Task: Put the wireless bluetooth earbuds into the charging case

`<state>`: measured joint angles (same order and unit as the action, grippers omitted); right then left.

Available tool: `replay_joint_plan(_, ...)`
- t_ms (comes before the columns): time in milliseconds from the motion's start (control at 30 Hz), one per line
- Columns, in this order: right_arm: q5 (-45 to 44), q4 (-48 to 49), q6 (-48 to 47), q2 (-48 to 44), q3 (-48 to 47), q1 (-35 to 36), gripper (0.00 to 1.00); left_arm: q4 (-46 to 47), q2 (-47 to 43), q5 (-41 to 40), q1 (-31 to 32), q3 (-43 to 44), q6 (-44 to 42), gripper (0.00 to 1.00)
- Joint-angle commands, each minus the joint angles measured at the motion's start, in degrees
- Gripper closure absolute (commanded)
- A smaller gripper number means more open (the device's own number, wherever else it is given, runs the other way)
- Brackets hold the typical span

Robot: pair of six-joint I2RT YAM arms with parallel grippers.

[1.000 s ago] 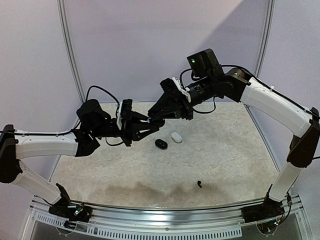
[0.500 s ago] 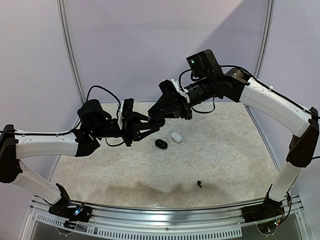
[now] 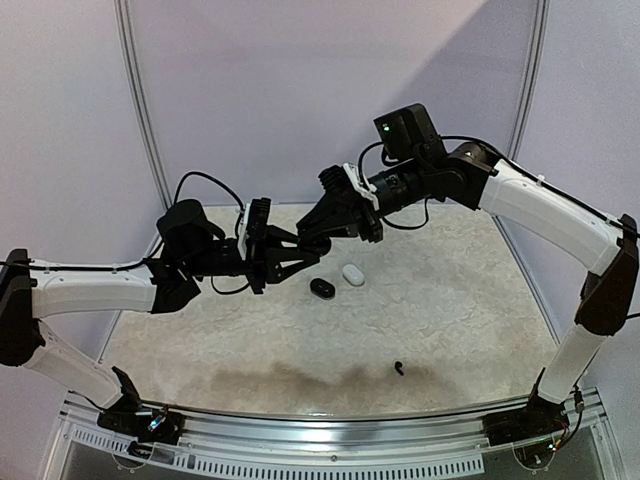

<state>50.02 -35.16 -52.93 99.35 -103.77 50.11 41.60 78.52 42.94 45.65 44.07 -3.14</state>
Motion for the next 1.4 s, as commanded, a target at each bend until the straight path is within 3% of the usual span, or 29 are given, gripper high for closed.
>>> replay_joint_plan(0,-4.89,-2.93,-0.25,0.62,2.08,-1.81,0.86,5.66,-0.91,2.35,0.93,1.29,-0.11,1.0)
replay_joint_plan(467,-2.89,-0.99,0.47,-1.24,3.45,-1.82,0.92,4.35,-0.74,1.28,0.93,1.2,-0.4,1.0)
replay_joint_plan(967,2.75,9.32,7.08,-5.29,7.16,-1.86,0.94,-0.23,-0.65,-4.65,1.19,0.93,-2.16,1.0)
replay_joint_plan(1367,0.04,8.54,7.21,-4.65,7.31,-1.9,0.94,0.06,-1.15,-5.3,1.37,1.49,0.08,1.0)
